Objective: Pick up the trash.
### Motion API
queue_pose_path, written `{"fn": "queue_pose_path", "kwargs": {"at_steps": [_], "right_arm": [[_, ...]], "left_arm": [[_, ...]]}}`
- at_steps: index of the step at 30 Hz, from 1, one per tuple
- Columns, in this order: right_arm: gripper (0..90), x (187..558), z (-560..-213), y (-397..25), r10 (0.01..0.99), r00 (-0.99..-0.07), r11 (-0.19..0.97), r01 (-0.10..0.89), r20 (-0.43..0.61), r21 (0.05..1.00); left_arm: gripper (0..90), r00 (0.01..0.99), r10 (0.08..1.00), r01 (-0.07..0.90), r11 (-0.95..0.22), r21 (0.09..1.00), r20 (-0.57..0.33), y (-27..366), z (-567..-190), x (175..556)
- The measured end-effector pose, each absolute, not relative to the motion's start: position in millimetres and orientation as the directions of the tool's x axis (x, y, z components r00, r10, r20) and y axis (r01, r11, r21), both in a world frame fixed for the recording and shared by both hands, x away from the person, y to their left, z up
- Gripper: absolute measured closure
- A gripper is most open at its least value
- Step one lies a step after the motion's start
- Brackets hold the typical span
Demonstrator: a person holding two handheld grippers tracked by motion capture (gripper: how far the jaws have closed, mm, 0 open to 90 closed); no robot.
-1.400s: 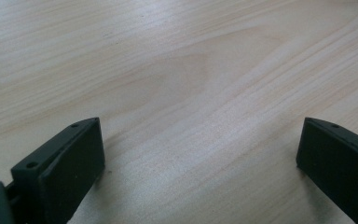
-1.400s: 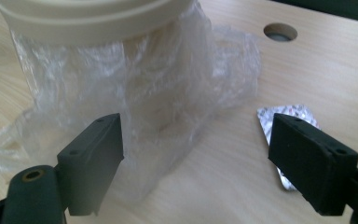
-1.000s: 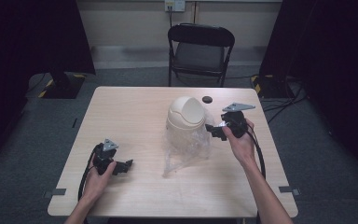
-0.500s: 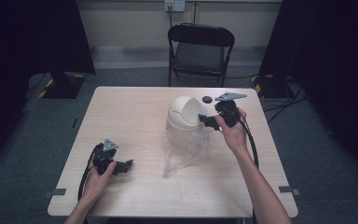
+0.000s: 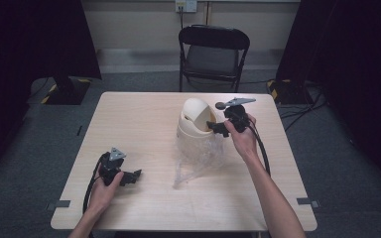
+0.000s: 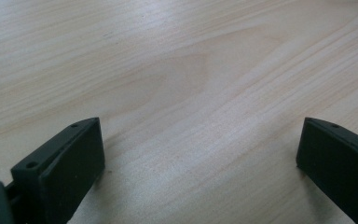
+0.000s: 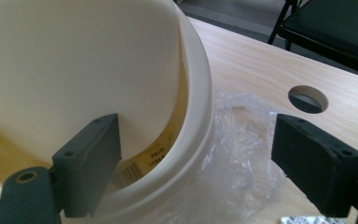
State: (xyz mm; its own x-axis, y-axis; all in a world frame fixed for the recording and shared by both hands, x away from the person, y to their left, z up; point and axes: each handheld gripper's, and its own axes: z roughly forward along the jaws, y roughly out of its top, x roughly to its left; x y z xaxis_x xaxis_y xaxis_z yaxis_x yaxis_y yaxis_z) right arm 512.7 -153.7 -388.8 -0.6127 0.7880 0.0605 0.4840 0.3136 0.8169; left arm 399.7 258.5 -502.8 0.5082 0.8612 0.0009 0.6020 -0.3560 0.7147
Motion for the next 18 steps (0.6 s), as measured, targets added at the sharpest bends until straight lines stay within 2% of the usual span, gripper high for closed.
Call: {"fn": "queue_pose_path", "kwargs": {"at_steps": [5,18], "right_arm": [[13.9,519.2,-394.7,-155.0,0.786,-0.61,0.284,0.498,0.099,0.819],[15.1,525.8,-393.9,-138.2,0.787,-0.614,0.318,0.495,0.067,0.809]], "left_arm": [[0.3,0.508,0.861,0.602,-0.355,0.715,0.0,258.5,-502.8,399.6],[0.3,0.508,0.861,0.602,-0.355,0.715,0.001,258.4,-502.8,399.6]]}}
